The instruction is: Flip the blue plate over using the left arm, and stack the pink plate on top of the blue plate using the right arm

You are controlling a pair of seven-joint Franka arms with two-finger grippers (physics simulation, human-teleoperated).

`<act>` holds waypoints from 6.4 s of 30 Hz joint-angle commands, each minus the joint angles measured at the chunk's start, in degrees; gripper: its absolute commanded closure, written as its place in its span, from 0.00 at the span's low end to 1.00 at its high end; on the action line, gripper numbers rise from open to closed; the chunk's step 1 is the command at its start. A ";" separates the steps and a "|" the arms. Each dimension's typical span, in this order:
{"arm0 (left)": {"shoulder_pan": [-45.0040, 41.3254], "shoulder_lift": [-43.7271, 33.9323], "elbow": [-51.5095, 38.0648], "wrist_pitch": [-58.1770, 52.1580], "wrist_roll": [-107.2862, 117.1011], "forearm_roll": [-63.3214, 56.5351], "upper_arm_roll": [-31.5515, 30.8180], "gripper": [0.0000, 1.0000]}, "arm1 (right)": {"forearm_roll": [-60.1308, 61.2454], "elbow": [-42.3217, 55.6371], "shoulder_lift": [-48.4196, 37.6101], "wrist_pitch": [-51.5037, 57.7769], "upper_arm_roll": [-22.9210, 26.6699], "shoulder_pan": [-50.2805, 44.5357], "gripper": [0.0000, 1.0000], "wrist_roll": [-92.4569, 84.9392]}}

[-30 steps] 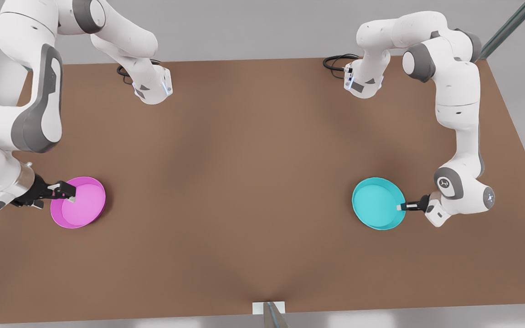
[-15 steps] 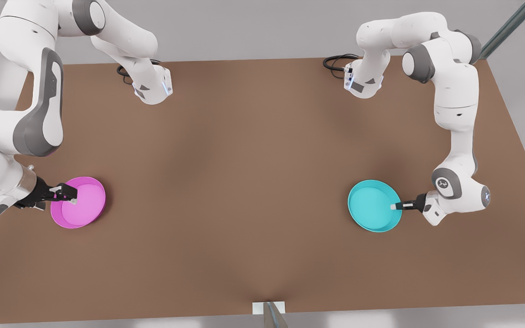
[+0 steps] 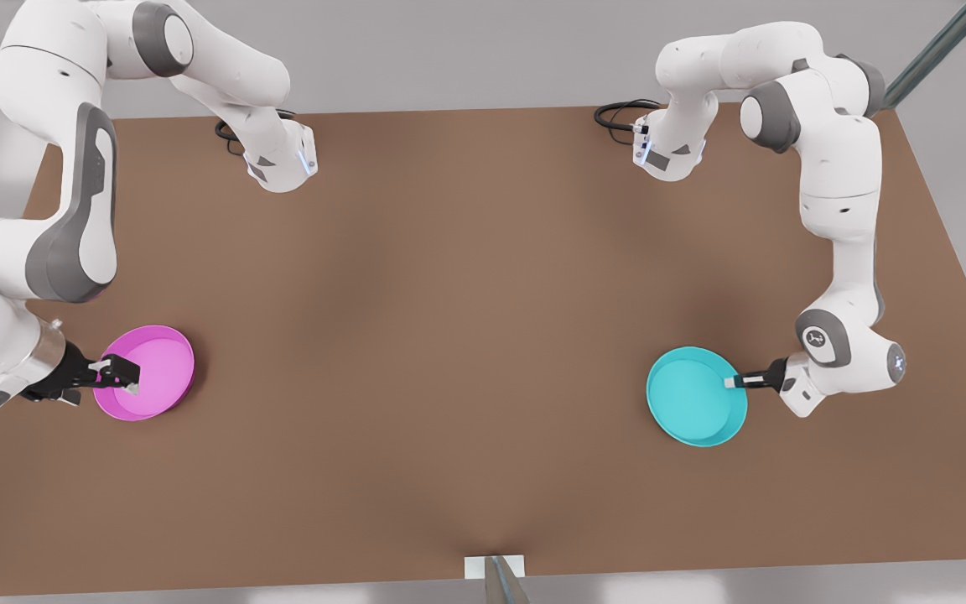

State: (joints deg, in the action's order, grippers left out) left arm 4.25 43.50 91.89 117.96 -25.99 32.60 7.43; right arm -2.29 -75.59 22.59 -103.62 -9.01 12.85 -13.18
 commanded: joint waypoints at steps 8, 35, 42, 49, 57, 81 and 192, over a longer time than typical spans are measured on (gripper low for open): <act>-0.04 -2.64 -0.75 -0.18 2.35 5.81 -2.42 0.79 | 0.00 0.00 0.00 -0.10 0.05 -0.02 0.00 0.00; -19.63 -1.76 -7.69 2.45 29.07 5.45 -10.68 0.79 | 0.00 0.00 0.43 -0.54 0.13 -0.02 0.00 -0.09; -28.24 -3.34 -10.68 2.80 37.94 0.54 -10.41 0.79 | 0.00 0.00 0.52 -0.97 0.22 0.07 0.00 -0.09; -37.65 -3.52 -19.82 1.31 59.21 -20.29 -10.33 0.79 | 0.00 0.00 0.52 -0.97 0.22 0.07 0.00 -0.09; -44.24 -3.51 -29.14 -14.95 60.53 -47.63 -10.24 0.79 | 8.87 -0.44 3.77 -0.01 0.40 7.80 0.00 -6.22; -65.34 11.60 -30.02 -39.30 45.06 -138.77 -9.45 0.79 | 6.68 -1.40 24.87 8.69 1.36 30.39 0.00 -33.57; -11.99 -33.40 -9.63 -22.95 26.52 -35.59 -10.41 0.00 | 9.67 -0.97 21.35 -2.03 -3.29 -33.33 0.54 4.83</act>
State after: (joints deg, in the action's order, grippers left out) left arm -7.73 10.11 82.27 95.23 0.53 -2.98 -2.99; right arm 7.61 -76.47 44.03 -105.65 -12.21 -20.48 -8.58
